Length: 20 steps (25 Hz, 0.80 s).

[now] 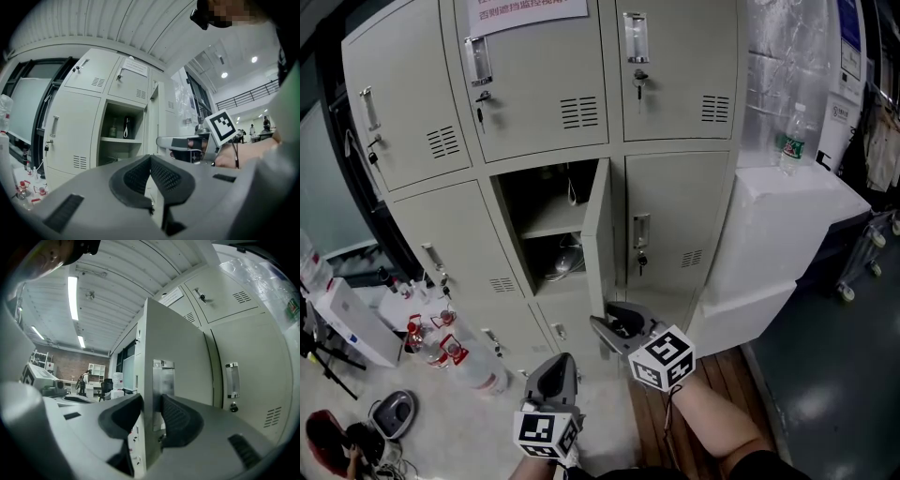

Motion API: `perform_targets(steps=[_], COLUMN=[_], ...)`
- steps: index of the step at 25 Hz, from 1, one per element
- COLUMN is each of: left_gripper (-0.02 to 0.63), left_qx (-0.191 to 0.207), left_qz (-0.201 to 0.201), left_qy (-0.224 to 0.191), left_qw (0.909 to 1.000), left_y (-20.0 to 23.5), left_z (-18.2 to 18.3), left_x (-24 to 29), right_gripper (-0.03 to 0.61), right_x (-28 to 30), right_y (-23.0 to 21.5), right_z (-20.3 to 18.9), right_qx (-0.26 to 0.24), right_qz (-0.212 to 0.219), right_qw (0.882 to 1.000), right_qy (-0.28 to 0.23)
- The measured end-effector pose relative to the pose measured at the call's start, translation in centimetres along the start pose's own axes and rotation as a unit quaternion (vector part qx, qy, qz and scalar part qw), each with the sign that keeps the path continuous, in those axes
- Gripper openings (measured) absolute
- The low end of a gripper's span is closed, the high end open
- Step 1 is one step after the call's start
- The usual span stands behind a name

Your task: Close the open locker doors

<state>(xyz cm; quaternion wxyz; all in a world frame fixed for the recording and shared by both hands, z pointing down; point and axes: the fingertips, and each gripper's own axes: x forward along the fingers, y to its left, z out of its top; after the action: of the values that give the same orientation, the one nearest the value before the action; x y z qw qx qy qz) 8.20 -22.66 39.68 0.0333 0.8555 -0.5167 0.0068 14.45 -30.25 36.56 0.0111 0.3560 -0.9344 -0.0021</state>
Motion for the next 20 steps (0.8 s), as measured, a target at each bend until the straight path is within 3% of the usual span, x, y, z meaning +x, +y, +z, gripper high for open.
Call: perform_targets(steps=[9,20], left_gripper=[0.003,0.003], left_qx=[-0.005,-0.013], left_qz=[0.007,0.013], left_qy=[-0.014,-0.007], left_qw=[0.9999,0.9998], left_y=[5.3,11.6], left_z=[1.1,0.9], left_x=[-0.5,-0.7], right_gripper=[0.135,0.115], right_x=[4.5,11.2], right_y=[1.9,2.9], right_z=[0.2,0.5], right_qx=[-0.005,0.001], right_qz=[-0.037,-0.052], right_qw=[0.999,0.999], right_qy=[0.001,0.002])
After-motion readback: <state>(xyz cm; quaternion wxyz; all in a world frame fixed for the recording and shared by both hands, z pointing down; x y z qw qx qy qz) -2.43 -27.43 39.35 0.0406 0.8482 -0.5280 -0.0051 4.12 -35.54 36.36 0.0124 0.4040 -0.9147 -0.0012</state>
